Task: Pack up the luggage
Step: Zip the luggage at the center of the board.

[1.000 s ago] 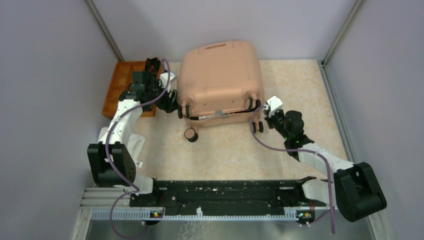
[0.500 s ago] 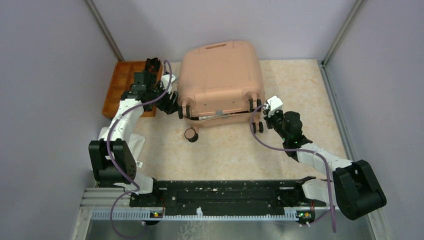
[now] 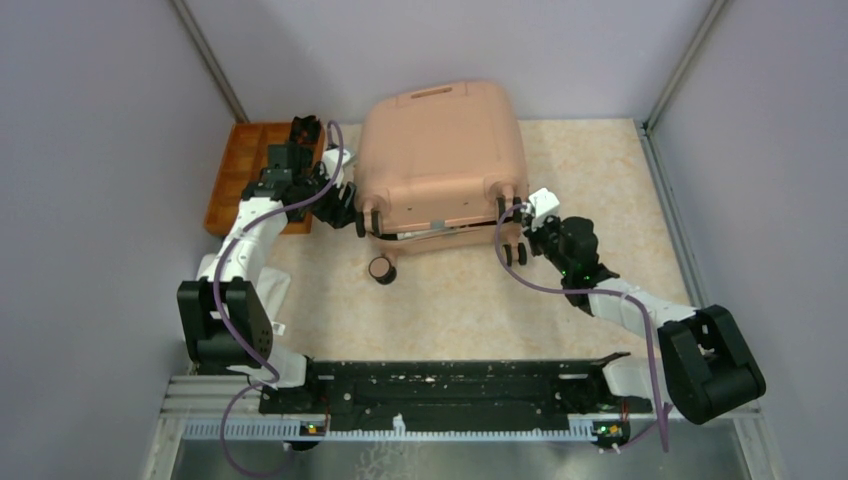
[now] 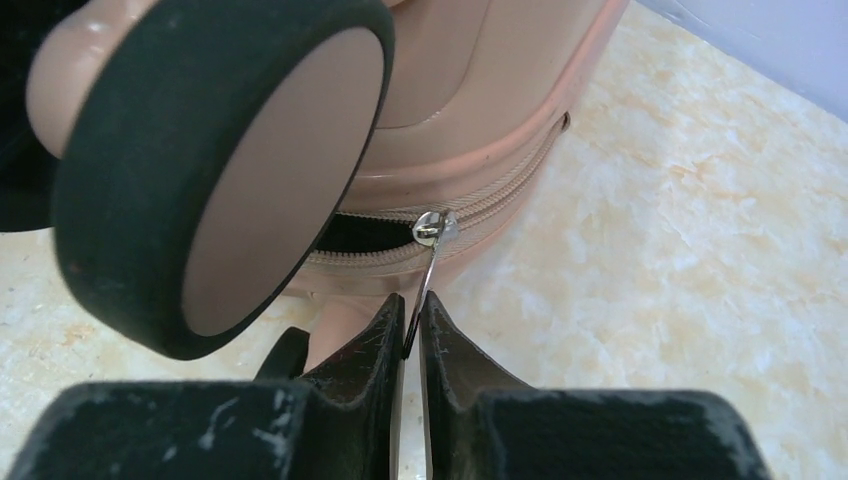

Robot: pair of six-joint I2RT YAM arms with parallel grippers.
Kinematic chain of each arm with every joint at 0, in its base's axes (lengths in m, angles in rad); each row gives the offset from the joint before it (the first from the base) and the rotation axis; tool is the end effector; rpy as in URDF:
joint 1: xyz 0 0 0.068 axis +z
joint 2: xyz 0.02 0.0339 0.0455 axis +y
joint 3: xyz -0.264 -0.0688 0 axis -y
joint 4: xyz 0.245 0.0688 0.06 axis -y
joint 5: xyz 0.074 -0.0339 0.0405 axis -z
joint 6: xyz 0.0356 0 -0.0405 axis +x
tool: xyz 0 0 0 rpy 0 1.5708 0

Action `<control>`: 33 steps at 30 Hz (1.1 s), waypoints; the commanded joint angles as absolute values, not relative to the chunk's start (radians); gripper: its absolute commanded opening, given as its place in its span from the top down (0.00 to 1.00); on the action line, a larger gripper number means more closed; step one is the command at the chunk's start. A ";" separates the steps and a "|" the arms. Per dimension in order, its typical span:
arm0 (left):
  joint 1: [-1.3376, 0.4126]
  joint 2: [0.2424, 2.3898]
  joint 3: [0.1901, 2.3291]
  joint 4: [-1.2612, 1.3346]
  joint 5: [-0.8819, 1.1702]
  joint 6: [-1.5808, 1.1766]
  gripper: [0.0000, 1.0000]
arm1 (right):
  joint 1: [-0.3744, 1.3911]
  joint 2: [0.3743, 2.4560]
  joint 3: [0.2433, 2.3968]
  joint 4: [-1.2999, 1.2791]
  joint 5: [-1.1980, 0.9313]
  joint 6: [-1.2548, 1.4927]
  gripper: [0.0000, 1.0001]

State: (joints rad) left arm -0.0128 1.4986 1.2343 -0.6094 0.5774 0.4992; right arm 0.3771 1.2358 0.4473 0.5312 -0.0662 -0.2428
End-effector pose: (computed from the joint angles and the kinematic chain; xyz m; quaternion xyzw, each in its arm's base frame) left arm 0.3195 -0.0235 0.2911 0.3222 0.8470 -0.1809 0.3822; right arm 0.2356 0.0959 0.2035 -0.2607 0.7477 0.0671 0.6071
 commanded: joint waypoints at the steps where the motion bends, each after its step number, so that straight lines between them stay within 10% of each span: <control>1: -0.006 1.476 1.261 -0.598 0.583 0.507 0.34 | 0.390 1.231 0.498 0.602 -0.088 -0.250 0.93; 13: -0.006 1.471 1.264 -0.603 0.577 0.506 0.34 | 0.389 1.262 0.521 0.629 -0.098 -0.285 0.85; 18: -0.008 1.471 1.263 -0.602 0.570 0.506 0.34 | 0.388 1.269 0.531 0.624 -0.122 -0.293 1.00; 33: -0.018 1.512 1.221 -0.561 0.623 0.549 0.37 | 0.411 1.155 0.487 0.546 -0.153 -0.173 1.00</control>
State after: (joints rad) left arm -0.0120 1.4990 1.2201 -0.5991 0.5468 0.5327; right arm 0.3740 1.1980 0.4648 0.5110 -0.0624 -0.2440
